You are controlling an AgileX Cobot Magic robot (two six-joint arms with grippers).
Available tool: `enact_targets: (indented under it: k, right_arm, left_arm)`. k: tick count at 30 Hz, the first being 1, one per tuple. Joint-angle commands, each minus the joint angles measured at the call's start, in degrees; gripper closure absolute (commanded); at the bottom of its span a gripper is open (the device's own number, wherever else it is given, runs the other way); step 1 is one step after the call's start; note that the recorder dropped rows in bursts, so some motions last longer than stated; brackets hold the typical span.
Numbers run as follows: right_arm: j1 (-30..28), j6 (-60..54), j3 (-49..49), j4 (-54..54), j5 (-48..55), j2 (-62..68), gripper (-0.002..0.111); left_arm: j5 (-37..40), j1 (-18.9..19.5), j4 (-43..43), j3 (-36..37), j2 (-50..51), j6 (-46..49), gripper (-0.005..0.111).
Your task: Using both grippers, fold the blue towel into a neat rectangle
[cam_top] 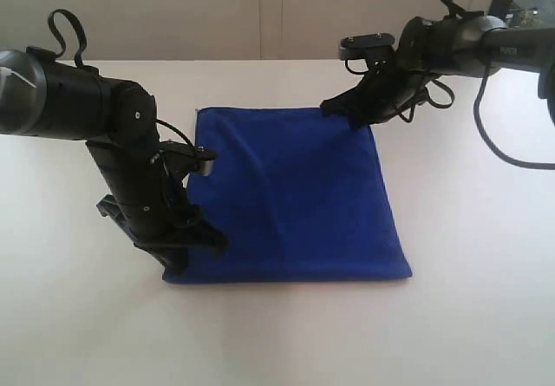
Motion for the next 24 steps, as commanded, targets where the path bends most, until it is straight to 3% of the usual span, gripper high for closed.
enact_targets:
  k: [1,16,24]
  right_arm:
    - [-0.75,-0.62,-0.08,-3.09,1.64,0.07,0.108]
    - [-0.75,-0.62,-0.08,-9.57,3.18,-1.81,0.108]
    - [-0.75,-0.62,-0.08,-9.57,5.24,-6.22,0.108]
  left_arm:
    - [1.08,0.01,-0.49,0.53,-0.70,-0.37,0.107]
    - [0.97,0.01,-0.49,0.38,-1.48,-0.13,0.107]
    - [1.22,0.01,2.78,-4.04,-9.12,1.43,0.107]
